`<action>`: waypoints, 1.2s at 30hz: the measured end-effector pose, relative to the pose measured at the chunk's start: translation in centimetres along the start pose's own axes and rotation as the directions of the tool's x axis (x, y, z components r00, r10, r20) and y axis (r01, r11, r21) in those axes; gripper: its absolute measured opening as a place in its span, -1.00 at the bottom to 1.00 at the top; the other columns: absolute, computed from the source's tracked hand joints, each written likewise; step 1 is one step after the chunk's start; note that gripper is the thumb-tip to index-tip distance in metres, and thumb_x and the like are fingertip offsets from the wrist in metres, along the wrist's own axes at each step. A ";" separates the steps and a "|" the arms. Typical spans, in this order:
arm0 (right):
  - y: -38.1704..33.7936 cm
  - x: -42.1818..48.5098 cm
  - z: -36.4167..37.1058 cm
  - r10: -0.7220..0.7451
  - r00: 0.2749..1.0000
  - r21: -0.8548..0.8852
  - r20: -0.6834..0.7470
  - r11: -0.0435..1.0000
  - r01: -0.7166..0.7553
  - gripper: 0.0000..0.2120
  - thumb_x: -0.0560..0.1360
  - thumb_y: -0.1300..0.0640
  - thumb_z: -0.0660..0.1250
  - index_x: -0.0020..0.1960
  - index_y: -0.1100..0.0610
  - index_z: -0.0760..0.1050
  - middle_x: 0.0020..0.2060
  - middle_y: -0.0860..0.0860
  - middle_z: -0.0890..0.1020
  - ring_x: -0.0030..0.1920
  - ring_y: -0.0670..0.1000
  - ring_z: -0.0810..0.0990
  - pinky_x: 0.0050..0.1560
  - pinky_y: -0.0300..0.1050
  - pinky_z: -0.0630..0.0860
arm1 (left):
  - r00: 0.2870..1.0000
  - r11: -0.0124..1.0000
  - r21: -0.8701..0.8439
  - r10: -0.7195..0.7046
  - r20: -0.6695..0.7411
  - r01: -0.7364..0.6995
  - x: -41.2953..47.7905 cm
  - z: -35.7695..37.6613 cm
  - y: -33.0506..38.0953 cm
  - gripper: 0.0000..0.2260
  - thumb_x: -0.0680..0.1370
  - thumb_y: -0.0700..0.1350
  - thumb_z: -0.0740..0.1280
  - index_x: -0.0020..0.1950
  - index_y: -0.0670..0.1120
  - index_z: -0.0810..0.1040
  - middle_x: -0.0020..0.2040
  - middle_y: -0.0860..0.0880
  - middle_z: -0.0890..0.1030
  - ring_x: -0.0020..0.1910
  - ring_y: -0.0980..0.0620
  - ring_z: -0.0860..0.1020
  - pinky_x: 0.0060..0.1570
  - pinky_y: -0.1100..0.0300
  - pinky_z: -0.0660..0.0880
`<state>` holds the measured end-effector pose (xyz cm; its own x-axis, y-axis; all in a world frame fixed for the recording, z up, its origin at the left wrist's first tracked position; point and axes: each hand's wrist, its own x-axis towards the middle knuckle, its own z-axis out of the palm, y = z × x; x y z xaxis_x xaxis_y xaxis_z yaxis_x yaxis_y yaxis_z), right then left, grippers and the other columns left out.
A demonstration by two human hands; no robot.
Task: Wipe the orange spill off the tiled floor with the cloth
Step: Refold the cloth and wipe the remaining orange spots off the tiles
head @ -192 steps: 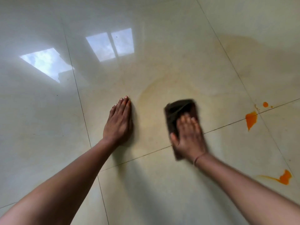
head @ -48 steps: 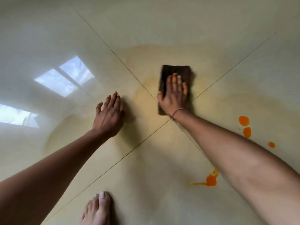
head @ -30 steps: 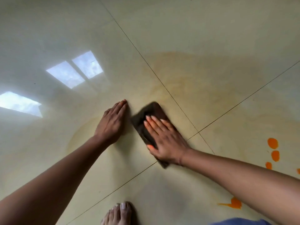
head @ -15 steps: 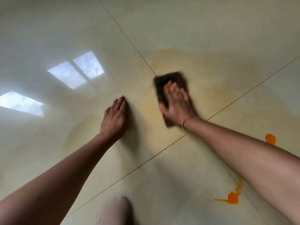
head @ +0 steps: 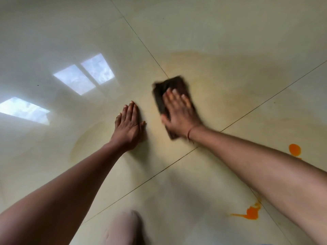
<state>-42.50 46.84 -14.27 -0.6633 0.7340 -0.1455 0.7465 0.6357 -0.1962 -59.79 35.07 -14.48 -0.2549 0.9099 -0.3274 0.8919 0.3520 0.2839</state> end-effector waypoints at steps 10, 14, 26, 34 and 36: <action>3.3 -11.4 1.6 0.211 0.971 0.078 -0.108 0.976 -0.204 -0.28 0.48 -0.18 0.05 0.54 0.18 0.17 0.52 0.14 0.20 0.53 0.11 0.14 0.50 0.07 0.03 | 0.995 0.996 0.010 0.084 -0.047 -0.084 -1.3 -0.3 6.5 -0.44 0.66 0.04 -0.01 0.57 -0.15 -0.12 0.58 -0.10 -0.17 0.55 -0.06 -0.18 0.50 -0.06 -0.17; 7.7 -17.3 1.9 0.136 0.986 0.021 -0.096 0.991 -0.135 -0.29 0.48 -0.19 0.08 0.54 0.15 0.19 0.52 0.12 0.22 0.51 0.11 0.20 0.47 0.05 0.05 | 0.952 0.952 0.036 0.300 0.055 -0.303 -3.4 2.2 13.3 -0.45 0.63 0.04 -0.07 0.58 -0.14 -0.06 0.58 -0.08 -0.13 0.56 -0.08 -0.13 0.48 -0.03 -0.14; 12.7 -20.1 0.4 0.556 0.820 0.060 -0.135 0.830 -0.554 -0.28 0.50 -0.21 0.02 0.55 0.15 0.13 0.54 0.11 0.15 0.54 0.08 0.08 0.50 0.06 -0.02 | 0.925 0.916 0.153 0.351 0.148 -0.372 -3.9 5.6 16.4 -0.36 0.61 0.16 -0.14 0.56 -0.15 -0.25 0.56 -0.12 -0.26 0.53 -0.09 -0.27 0.49 -0.07 -0.21; 7.8 -31.1 3.3 0.344 0.936 0.059 -0.079 0.939 -0.340 -0.29 0.51 -0.19 0.11 0.55 0.15 0.14 0.55 0.09 0.13 0.54 0.08 0.12 0.50 0.05 0.05 | 0.896 0.897 0.067 0.427 0.122 -0.437 -6.1 6.6 20.0 -0.40 0.65 0.08 0.01 0.58 -0.14 -0.15 0.57 -0.10 -0.19 0.55 -0.07 -0.19 0.49 -0.04 -0.19; 10.3 -27.7 2.4 0.525 0.837 0.059 -0.153 0.851 -0.522 -0.29 0.49 -0.19 0.11 0.54 0.17 0.18 0.53 0.11 0.18 0.53 0.09 0.15 0.49 0.05 0.07 | 0.885 0.887 0.057 0.450 0.120 -0.458 -6.7 8.0 21.0 -0.41 0.64 0.07 -0.02 0.57 -0.14 -0.16 0.58 -0.10 -0.16 0.54 -0.04 -0.21 0.48 -0.02 -0.23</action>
<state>-16.55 32.54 -14.60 -0.1558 0.9849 -0.0760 0.9786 0.1434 -0.1477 -36.32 34.66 -13.55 0.2203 0.9374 -0.2698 0.9293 -0.1176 0.3502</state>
